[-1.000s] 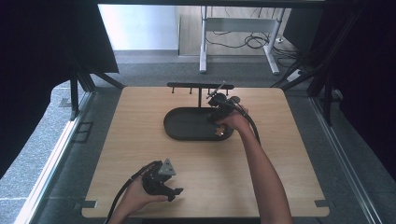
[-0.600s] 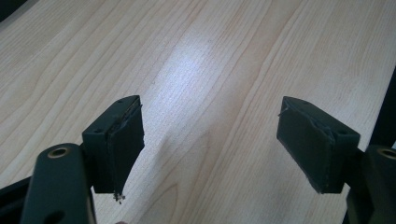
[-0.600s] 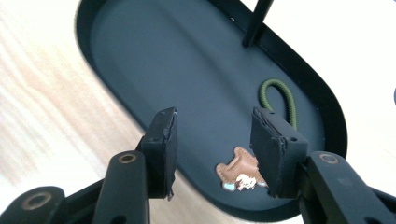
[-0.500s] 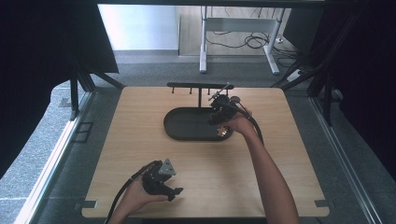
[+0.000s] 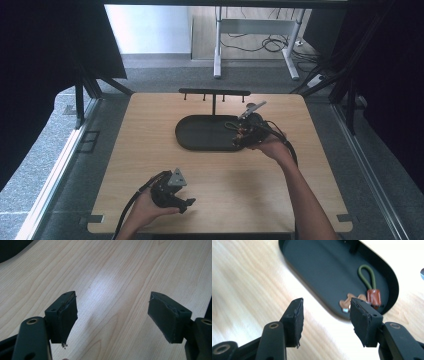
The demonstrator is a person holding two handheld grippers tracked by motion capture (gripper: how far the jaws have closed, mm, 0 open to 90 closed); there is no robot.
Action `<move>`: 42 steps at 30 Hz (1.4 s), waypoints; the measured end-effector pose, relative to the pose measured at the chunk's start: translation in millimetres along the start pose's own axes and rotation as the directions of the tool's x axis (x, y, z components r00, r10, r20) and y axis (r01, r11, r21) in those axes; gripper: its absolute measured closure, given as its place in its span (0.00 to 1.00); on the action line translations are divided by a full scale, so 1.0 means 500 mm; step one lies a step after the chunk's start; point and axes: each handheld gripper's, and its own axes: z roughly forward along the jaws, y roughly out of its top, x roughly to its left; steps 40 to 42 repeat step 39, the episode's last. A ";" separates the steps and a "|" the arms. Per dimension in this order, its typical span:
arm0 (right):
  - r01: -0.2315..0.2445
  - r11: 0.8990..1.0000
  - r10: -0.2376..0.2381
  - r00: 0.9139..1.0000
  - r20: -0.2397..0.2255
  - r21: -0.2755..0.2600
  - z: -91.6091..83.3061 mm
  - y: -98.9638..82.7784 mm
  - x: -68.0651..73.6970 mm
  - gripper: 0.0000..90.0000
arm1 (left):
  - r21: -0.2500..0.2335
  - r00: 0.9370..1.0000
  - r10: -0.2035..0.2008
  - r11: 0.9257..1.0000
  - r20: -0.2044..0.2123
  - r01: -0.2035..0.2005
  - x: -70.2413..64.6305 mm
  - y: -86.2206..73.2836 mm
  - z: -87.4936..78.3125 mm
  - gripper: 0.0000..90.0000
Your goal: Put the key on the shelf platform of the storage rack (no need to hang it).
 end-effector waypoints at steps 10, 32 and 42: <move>0.005 0.999 -0.006 1.000 -0.027 -0.049 -0.031 -0.110 0.028 0.49 | 0.011 1.000 -0.006 1.000 -0.009 0.006 0.001 -0.001 0.004 0.27; -0.074 0.993 0.069 0.996 -0.053 -0.089 0.007 -0.296 0.065 0.48 | 0.019 0.999 -0.014 1.000 -0.029 0.014 0.000 -0.001 0.001 0.27; -0.069 0.990 0.068 0.998 -0.011 -0.122 -0.004 -0.297 0.079 0.42 | 0.013 0.999 -0.020 1.000 -0.033 0.020 0.007 -0.003 -0.004 0.27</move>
